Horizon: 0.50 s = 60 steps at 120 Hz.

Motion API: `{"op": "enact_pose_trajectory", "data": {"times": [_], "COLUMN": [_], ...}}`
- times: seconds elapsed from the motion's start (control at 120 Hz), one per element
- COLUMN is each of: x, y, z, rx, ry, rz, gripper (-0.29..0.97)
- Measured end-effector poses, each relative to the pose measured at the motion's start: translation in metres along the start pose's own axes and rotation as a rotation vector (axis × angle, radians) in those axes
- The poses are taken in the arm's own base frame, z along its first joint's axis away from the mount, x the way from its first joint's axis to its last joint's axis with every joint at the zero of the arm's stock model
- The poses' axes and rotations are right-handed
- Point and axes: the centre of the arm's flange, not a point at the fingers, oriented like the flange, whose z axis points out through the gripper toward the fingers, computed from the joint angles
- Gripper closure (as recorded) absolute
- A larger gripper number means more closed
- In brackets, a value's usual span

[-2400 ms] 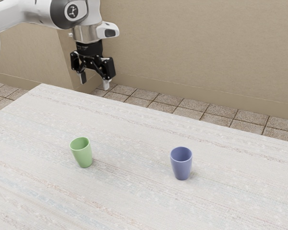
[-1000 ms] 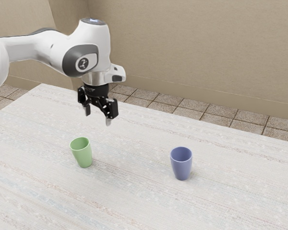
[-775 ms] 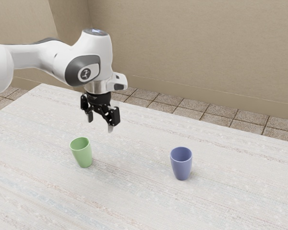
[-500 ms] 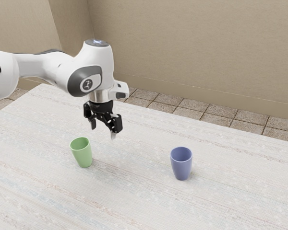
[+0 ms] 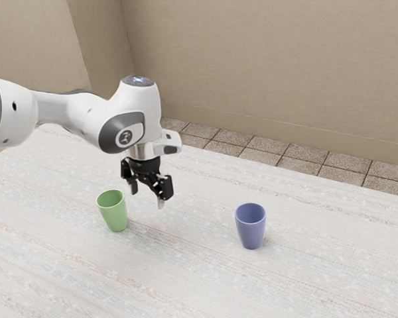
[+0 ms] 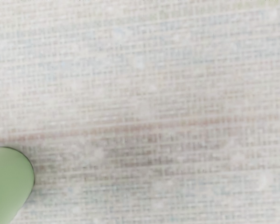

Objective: Place the left cup onto the right cup

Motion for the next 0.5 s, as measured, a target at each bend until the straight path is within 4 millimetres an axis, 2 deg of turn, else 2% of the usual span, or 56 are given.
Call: {"op": "enact_pose_trajectory", "data": {"times": [0.25,0.5], "x": [0.002,0.004], "y": [0.002,-0.005], "z": [0.016,0.017], "rx": [-0.008,-0.013], "ry": [-0.003,0.01], "rz": [-0.01,-0.03], "gripper": [0.0,0.0]}}
